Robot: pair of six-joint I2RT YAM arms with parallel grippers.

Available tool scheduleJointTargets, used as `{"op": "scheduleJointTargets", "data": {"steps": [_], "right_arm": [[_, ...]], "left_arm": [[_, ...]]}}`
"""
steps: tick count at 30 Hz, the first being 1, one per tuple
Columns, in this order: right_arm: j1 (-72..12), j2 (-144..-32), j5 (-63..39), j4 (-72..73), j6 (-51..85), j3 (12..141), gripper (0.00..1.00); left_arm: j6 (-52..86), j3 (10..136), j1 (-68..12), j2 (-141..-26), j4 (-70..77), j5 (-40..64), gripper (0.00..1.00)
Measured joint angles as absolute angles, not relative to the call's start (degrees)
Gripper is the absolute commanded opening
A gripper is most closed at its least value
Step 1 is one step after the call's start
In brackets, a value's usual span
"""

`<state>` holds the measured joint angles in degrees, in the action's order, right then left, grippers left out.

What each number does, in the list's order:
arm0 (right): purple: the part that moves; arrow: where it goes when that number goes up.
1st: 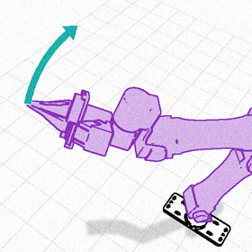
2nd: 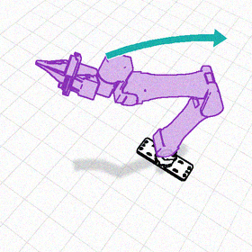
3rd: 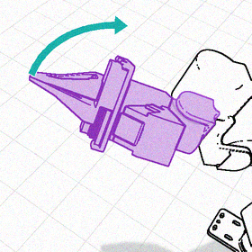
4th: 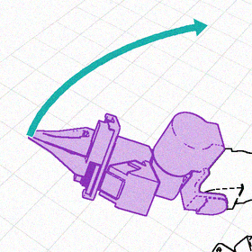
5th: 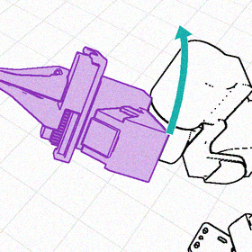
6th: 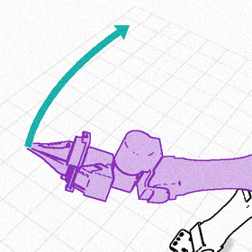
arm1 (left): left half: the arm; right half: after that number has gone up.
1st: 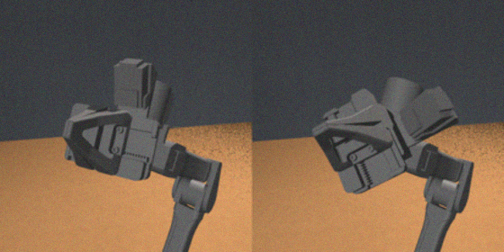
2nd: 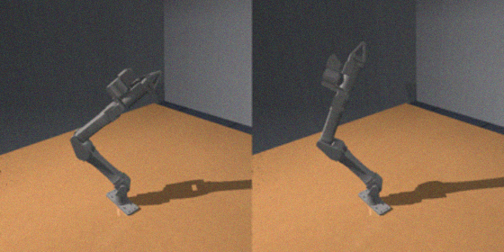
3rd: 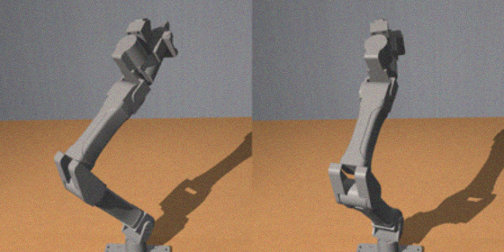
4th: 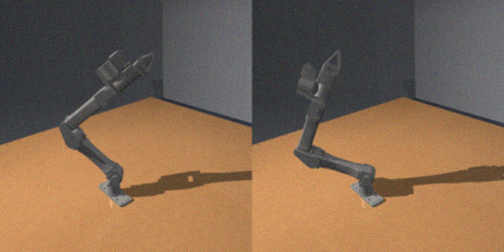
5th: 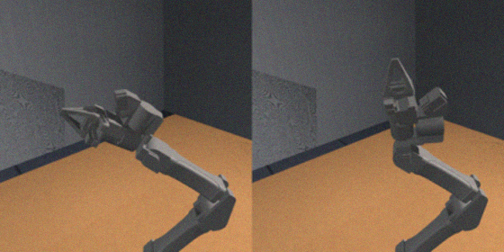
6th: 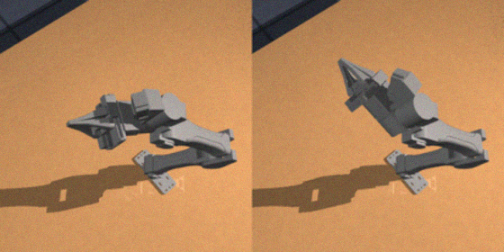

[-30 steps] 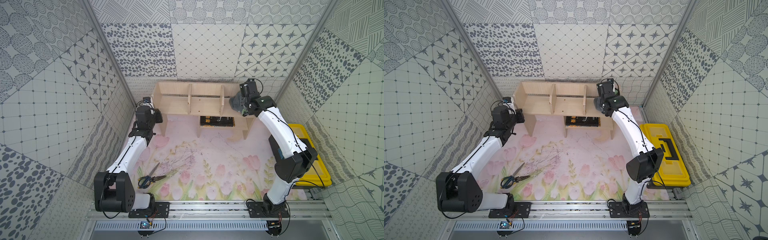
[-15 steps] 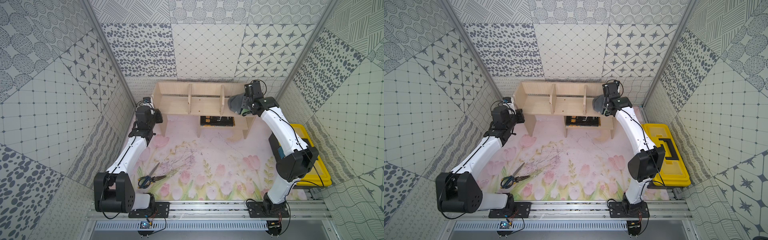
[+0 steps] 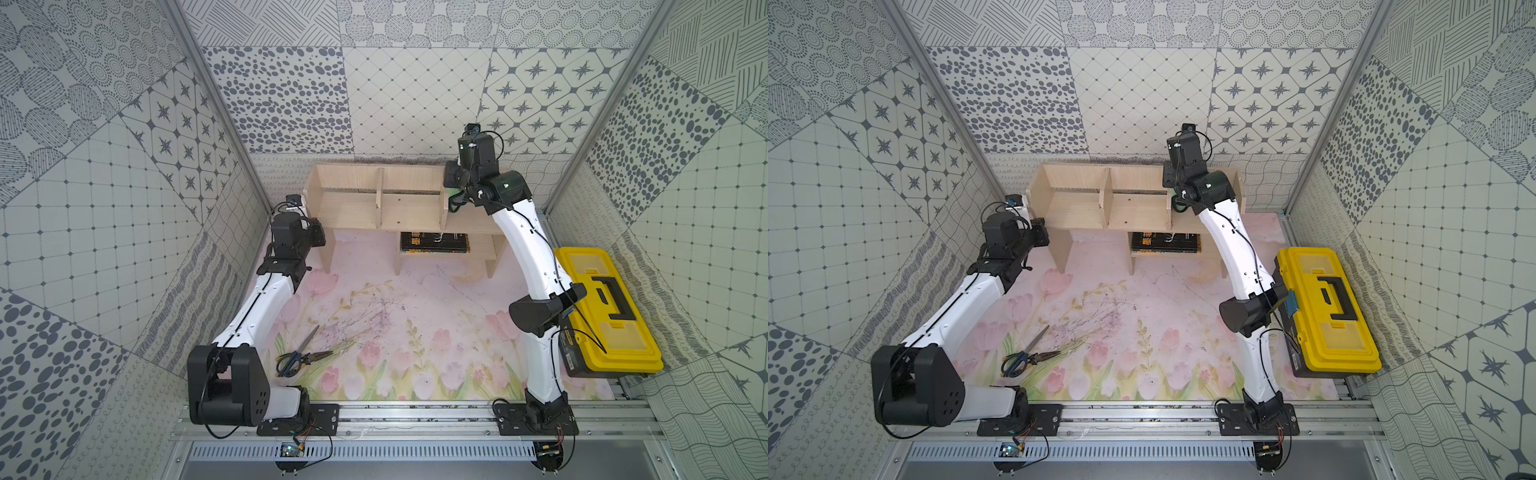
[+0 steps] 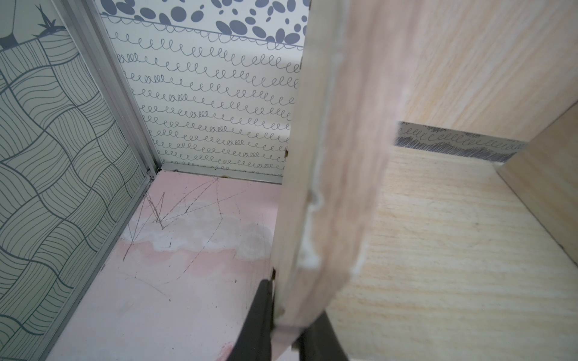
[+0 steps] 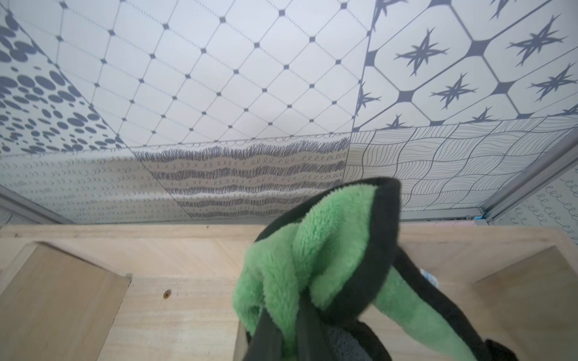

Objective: Wipe the bookshelf clean with a cloth
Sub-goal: Wipe the dust from the shelf.

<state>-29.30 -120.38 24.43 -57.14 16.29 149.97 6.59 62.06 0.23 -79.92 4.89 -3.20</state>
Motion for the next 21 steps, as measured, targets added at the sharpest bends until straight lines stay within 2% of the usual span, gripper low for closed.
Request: {"op": "scheduleJointTargets", "data": {"steps": [8, 11, 16, 21], "right_arm": [[-27.86, -103.81, 26.04, -51.07, 17.96, 111.85, 0.00], [-25.12, -98.50, 23.27, -48.05, 19.44, 102.24, 0.00], [-15.94, -93.60, 19.09, -46.33, 20.88, 98.02, 0.00], [-13.72, -96.18, 18.13, -48.90, 20.27, 106.02, 0.00]], "left_arm": [[6.66, 62.04, 0.23, -79.92, 4.91, -3.20, 0.00], [6.66, 62.04, 0.23, -79.92, 4.93, -3.16, 0.00], [6.66, 62.04, 0.23, -79.92, 4.91, -3.18, 0.00], [6.63, 62.02, 0.12, -79.83, 4.86, -2.74, 0.00]]}}
